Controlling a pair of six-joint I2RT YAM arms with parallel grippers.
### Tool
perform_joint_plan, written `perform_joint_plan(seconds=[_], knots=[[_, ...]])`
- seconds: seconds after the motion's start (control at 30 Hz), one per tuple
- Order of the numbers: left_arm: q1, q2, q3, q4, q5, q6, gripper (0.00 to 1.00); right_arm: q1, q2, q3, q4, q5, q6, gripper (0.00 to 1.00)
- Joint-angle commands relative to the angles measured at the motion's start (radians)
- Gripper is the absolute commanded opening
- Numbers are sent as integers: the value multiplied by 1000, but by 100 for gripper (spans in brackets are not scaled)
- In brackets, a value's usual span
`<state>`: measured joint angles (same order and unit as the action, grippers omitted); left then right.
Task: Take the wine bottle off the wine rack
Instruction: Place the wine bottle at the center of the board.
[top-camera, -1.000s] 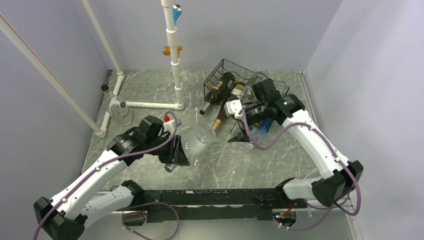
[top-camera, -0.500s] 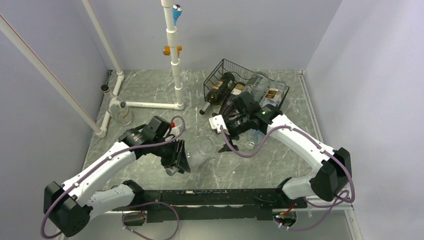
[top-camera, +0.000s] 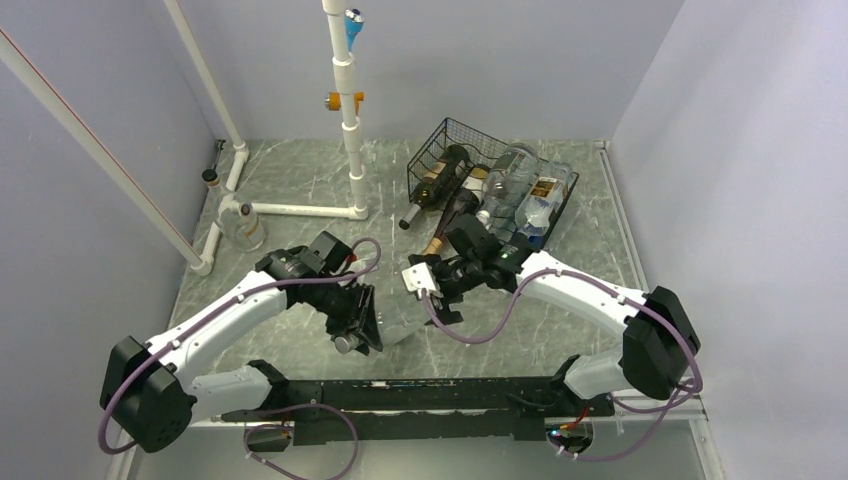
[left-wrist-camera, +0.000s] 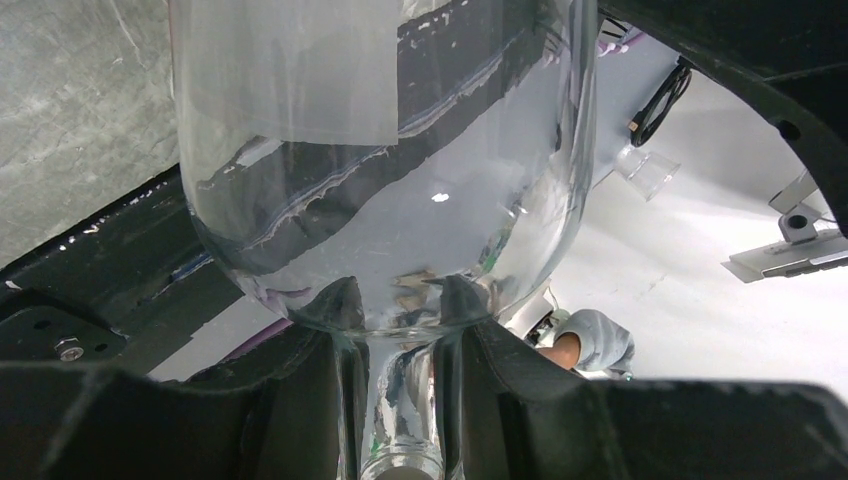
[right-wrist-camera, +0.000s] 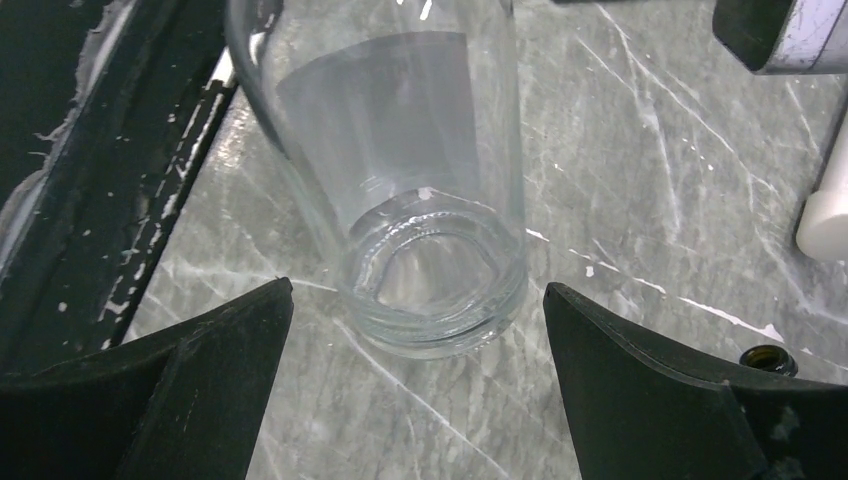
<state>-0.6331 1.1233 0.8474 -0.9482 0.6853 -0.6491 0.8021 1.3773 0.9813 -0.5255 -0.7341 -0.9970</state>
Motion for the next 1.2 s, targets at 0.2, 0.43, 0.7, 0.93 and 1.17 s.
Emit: perform_joint_plan(seconds=[0.2,0.43,0.7,0.93,1.17], knots=[[-11,32,119,75,117,14,0,59,31,-85,190,53,8,95],[-19,63,125,73,126,-2,2,64,42,-125,234,57,8,89],[-25,90,138,70,122,-12,14,63,56,-157,276,57,15,86],[-26,108,157,60,115,-9,24,63,62,-164,288,55,25,86],[-26,106,163,55,105,-10,38,57,73,-162,285,44,33,86]])
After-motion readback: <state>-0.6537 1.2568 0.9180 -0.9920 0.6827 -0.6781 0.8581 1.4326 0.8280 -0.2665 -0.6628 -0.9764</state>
